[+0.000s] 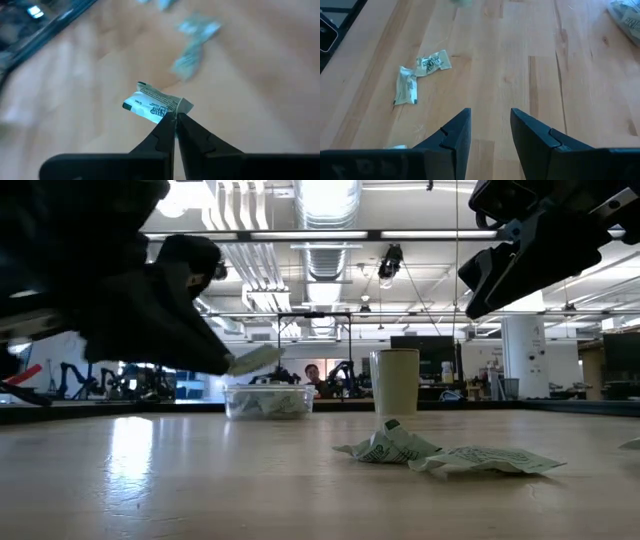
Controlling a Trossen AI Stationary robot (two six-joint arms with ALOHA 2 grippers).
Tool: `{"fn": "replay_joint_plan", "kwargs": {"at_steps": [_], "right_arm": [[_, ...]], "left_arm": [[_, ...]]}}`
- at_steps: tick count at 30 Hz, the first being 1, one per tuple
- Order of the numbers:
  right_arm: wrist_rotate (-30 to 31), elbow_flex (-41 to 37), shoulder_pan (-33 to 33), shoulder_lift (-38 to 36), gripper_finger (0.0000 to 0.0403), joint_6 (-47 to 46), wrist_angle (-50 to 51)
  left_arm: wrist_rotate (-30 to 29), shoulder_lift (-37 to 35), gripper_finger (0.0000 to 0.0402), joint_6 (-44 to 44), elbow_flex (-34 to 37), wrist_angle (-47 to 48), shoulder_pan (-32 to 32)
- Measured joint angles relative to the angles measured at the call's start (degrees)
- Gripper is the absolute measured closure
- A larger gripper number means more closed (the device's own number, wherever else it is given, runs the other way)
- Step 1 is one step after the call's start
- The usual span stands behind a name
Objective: Pick and place Stevia / Truvia into bins
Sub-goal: Put the stevia packet into the transparent container
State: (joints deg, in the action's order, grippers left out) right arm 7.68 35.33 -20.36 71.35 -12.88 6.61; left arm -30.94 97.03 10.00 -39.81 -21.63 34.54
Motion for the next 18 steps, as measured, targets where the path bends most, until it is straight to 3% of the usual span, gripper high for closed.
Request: {"fn": "replay_joint_plan", "kwargs": {"at_steps": [6, 15, 18], "right_arm": [[-0.02, 0.00, 0.00, 0.00, 0.0275, 0.00, -0.02], [-0.04, 0.00, 0.00, 0.00, 0.0275, 0.00, 0.00], [-0.06, 0.00, 0.00, 0.00, 0.0275, 0.02, 0.02]], "left_arm": [[-7.11, -8.45, 0.0402, 0.06, 0.06, 13.69, -5.11], [-6.79, -20.10, 0.0402, 5.80, 3.40, 16.70, -20.86], [-3.44, -22.06, 0.0402, 5.85, 3.75, 17.40, -27.44]]}}
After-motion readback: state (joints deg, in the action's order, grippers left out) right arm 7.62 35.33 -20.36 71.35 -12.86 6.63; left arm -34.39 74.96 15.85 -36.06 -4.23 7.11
